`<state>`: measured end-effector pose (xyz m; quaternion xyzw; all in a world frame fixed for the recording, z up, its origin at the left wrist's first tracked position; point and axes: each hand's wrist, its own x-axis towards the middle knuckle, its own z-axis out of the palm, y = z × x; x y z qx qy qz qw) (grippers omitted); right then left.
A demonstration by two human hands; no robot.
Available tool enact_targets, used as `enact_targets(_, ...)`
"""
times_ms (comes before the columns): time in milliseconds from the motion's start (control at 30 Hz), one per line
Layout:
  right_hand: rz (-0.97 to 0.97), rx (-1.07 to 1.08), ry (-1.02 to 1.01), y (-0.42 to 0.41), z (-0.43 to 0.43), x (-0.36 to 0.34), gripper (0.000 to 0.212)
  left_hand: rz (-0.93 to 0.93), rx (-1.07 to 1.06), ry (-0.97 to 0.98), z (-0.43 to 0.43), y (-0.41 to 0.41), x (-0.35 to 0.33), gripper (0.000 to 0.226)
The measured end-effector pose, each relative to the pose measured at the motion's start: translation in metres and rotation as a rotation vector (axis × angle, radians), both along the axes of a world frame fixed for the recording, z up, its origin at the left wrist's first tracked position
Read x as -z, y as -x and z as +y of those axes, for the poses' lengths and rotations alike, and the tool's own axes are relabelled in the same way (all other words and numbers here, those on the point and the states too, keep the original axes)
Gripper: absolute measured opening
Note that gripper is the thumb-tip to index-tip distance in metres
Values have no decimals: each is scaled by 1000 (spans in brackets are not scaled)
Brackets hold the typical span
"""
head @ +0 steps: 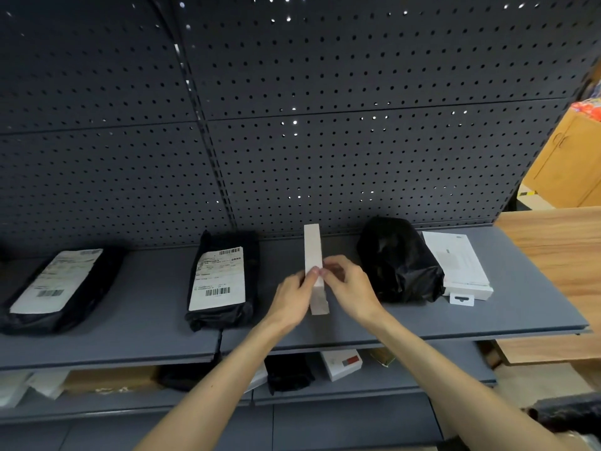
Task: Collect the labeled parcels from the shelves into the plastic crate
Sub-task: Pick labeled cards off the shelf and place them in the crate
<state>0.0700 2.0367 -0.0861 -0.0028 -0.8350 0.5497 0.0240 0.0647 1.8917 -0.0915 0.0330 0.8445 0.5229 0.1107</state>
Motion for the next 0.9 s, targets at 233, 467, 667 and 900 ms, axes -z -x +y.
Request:
enact_targets(233, -102, 51, -41, 7, 2, 10, 28, 49, -27, -91, -19, 5, 4, 53)
enact_targets(467, -331, 64, -20, 15, 10, 32, 30, 69, -116, 25, -32, 8, 11, 49)
enact_targets(667, -304, 30, -55, 9, 20, 35, 25, 58, -88, 142, -30, 5, 33, 37)
enact_targets(900, -241, 32, -71, -1, 22, 38, 15, 108, -26, 291, -25, 3, 38, 38)
